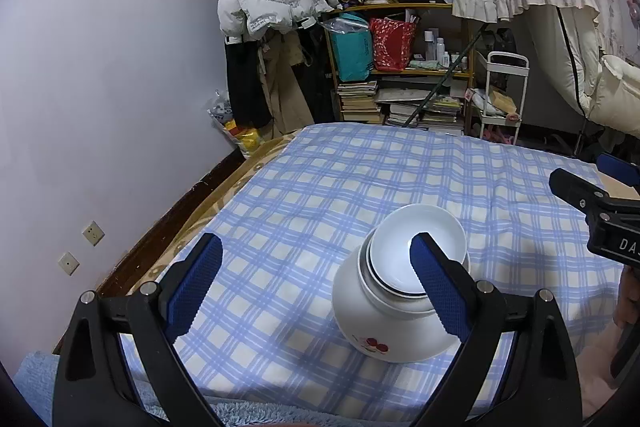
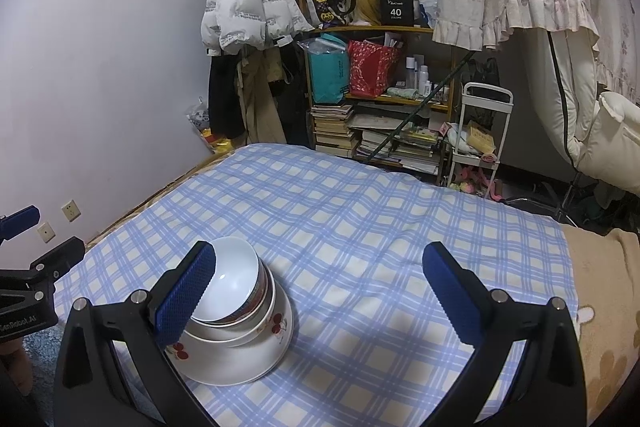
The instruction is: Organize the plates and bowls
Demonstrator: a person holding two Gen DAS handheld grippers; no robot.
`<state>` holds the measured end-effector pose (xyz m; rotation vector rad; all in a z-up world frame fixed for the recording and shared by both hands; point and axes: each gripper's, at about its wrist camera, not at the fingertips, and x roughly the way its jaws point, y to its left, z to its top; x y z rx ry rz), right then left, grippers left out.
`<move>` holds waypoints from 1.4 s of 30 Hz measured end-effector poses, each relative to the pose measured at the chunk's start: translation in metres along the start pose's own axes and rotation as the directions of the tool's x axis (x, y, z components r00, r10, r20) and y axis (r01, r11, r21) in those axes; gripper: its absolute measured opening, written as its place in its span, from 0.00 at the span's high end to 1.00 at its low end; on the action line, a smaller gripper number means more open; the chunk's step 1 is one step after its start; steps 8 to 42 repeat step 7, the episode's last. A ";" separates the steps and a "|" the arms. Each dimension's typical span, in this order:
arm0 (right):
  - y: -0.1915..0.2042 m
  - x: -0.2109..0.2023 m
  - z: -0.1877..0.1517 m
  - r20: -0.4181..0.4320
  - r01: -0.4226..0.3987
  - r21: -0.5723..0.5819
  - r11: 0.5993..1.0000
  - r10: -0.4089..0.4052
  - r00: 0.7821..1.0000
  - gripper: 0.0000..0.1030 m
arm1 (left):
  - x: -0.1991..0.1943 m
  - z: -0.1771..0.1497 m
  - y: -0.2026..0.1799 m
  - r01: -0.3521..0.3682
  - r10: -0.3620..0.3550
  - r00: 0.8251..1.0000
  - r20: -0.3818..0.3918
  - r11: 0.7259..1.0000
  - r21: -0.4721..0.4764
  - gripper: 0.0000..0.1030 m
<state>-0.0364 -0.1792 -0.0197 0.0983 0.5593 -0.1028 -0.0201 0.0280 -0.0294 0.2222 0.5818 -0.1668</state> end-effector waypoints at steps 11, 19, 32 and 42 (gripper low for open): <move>0.001 0.000 0.000 0.000 0.003 0.000 1.000 -0.003 1.000 0.00 | -0.001 -0.002 0.005 -0.007 0.007 1.000 0.014 1.000 -0.001 0.09; 0.001 0.000 0.000 0.000 0.003 0.000 1.000 -0.003 1.000 0.00 | -0.001 -0.002 0.005 -0.007 0.007 1.000 0.014 1.000 -0.001 0.09; 0.001 0.000 0.000 0.000 0.003 0.000 1.000 -0.003 1.000 0.00 | -0.001 -0.002 0.005 -0.007 0.007 1.000 0.014 1.000 -0.001 0.09; 0.001 0.000 0.000 0.000 0.003 0.000 1.000 -0.003 1.000 0.00 | -0.001 -0.002 0.005 -0.007 0.007 1.000 0.014 1.000 -0.001 0.09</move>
